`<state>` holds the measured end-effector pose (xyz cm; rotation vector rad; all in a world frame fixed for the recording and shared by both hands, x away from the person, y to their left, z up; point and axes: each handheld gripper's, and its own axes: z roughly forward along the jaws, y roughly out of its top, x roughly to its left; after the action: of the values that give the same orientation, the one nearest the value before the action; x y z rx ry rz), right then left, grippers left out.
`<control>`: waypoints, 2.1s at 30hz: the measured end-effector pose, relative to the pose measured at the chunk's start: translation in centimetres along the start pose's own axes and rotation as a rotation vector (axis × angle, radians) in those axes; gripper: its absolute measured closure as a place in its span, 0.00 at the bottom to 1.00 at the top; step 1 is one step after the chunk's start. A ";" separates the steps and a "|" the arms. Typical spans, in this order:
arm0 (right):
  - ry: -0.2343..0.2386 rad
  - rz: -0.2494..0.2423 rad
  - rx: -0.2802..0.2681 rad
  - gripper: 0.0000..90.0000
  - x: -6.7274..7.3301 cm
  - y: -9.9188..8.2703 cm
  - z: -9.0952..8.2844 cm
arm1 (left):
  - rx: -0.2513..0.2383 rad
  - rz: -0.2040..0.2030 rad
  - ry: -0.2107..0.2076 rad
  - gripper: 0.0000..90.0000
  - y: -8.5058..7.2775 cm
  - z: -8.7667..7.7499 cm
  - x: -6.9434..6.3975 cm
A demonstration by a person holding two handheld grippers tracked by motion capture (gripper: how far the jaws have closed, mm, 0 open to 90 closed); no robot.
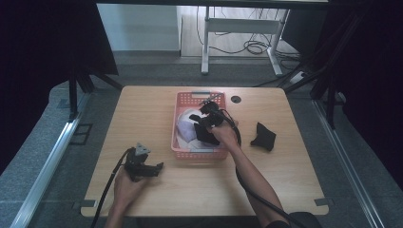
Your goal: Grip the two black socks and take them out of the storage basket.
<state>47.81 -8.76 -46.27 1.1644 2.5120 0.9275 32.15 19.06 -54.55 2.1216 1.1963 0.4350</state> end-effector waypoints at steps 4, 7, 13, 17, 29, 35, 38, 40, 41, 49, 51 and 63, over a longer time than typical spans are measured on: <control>0.013 -0.005 -0.039 0.93 0.1 0.5 -1.4 | 0.000 0.000 0.000 0.11 0.0 0.0 0.0; 0.019 -0.008 -0.062 0.93 0.2 0.9 -2.3 | -0.001 -0.001 -0.001 0.11 0.0 0.0 0.0; 0.039 -0.005 -0.105 0.93 0.3 1.8 -4.3 | -0.001 -0.001 0.000 0.11 0.0 0.0 0.0; 0.042 -0.009 -0.127 0.93 0.3 2.3 -5.5 | -0.004 -0.004 0.001 0.11 0.0 0.0 0.0; 0.065 -0.009 -0.201 0.93 0.1 4.2 -9.7 | -0.003 -0.001 0.001 0.11 0.0 0.0 0.0; 0.074 -0.022 -0.225 0.93 0.4 5.2 -11.3 | -0.002 0.001 0.001 0.11 0.0 0.0 0.0; 0.078 -0.029 -0.241 0.92 0.6 5.7 -11.9 | 0.002 0.001 0.001 0.11 0.0 0.0 0.0; 0.083 -0.029 -0.250 0.92 0.6 6.0 -12.4 | 0.002 0.002 0.000 0.11 0.0 0.0 0.0; 0.084 -0.031 -0.253 0.92 0.6 6.1 -12.7 | 0.001 0.001 0.000 0.11 0.0 0.0 0.0; 0.091 -0.022 -0.279 0.92 -0.1 6.5 -14.6 | 0.000 -0.004 -0.001 0.11 0.0 0.0 0.0; 0.090 -0.017 -0.288 0.92 -0.4 6.5 -15.3 | 0.007 0.005 -0.002 0.11 0.0 0.0 0.0; 0.033 0.009 -0.317 0.92 -2.2 6.1 -18.4 | 0.006 0.004 -0.002 0.11 0.0 0.0 0.0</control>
<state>44.87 -15.77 -28.27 1.0666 2.2742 1.2984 32.15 19.09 -54.51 2.1297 1.1942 0.4317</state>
